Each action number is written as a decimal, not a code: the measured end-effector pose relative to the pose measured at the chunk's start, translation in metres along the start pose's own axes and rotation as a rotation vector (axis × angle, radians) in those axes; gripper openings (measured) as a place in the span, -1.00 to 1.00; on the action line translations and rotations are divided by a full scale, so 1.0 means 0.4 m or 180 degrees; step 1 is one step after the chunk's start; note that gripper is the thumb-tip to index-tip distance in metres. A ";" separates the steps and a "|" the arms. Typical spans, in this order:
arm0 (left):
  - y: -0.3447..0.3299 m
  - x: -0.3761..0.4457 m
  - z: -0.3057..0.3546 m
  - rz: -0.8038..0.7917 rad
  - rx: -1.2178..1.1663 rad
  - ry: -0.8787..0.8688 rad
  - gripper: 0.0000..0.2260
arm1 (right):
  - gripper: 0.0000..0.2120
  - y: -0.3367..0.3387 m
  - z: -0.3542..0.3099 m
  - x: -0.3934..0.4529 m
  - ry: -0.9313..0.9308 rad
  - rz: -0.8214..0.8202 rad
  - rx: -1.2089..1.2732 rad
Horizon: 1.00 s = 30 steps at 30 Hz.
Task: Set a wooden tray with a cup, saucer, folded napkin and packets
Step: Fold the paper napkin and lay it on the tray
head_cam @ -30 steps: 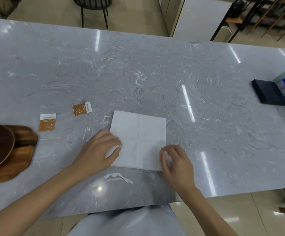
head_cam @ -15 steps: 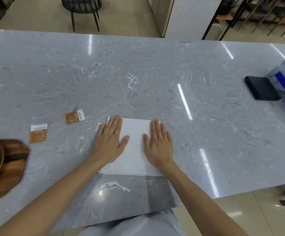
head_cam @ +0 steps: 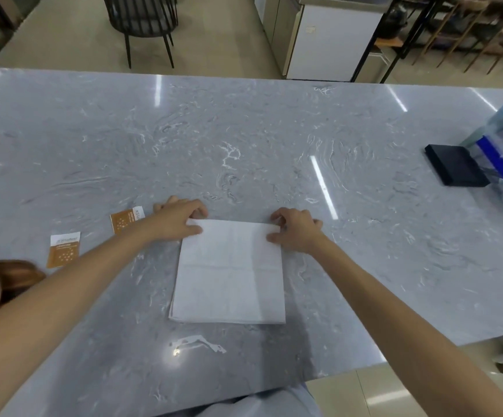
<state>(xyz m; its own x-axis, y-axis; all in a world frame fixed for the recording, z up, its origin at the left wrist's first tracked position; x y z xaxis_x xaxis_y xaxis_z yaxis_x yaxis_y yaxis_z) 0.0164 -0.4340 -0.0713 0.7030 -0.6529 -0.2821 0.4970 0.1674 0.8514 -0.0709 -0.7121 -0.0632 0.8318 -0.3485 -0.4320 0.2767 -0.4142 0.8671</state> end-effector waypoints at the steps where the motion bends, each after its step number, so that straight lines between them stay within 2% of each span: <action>1: 0.010 0.011 -0.003 -0.0180 -0.0037 -0.0038 -0.79 | -0.58 0.009 -0.005 0.013 0.0011 -0.0188 0.0009; 3: 0.022 0.026 0.001 -0.0436 -0.0097 -0.0224 -0.87 | -0.67 0.017 -0.015 0.032 0.0086 -0.0563 0.0074; 5: 0.033 0.033 0.006 -0.0487 -0.0182 -0.0410 -0.91 | -0.74 0.026 -0.025 0.044 0.0182 -0.0831 0.0241; 7: 0.046 0.029 0.006 -0.0395 -0.0479 -0.0492 -0.90 | -0.77 0.049 -0.029 0.052 0.0228 -0.0959 0.0425; 10: 0.081 0.010 -0.002 0.0042 -0.0954 -0.0466 -0.91 | -0.80 0.094 -0.034 0.058 0.0390 -0.0950 0.0601; 13: 0.111 -0.020 -0.002 0.0597 -0.0964 -0.0419 -0.95 | -0.82 0.138 -0.045 0.043 0.0686 -0.0640 0.0972; 16: 0.121 -0.071 0.010 0.0930 -0.0925 -0.0498 -0.86 | -0.87 0.154 -0.058 0.011 0.1070 -0.0210 0.0701; 19: 0.105 -0.134 0.025 0.1063 -0.0760 -0.0618 -0.78 | -0.91 0.147 -0.043 -0.047 0.1270 0.0105 0.0612; 23: 0.043 -0.225 0.052 0.1347 -0.0586 -0.0839 -0.79 | -0.86 0.111 -0.007 -0.153 0.1519 0.0516 0.0687; 30: -0.089 -0.335 0.077 0.1435 -0.0395 -0.1105 -0.73 | -0.74 -0.005 0.061 -0.269 0.1598 0.0774 0.0634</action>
<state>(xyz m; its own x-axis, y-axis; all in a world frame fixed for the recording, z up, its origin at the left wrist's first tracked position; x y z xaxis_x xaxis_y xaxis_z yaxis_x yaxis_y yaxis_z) -0.1111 -0.3754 -0.0502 0.6616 -0.6974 0.2756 0.2579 0.5567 0.7897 -0.1726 -0.6941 -0.0245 0.9994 -0.0329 -0.0143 -0.0057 -0.5389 0.8423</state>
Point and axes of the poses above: each hand's wrist, its own x-axis towards the middle knuckle, its own y-axis out of the back of the hand, z = x × y, the point moved 4 cm from there along x, towards the middle knuckle, and after that the axes turned 10 degrees about -y, right-handed, at the moved point
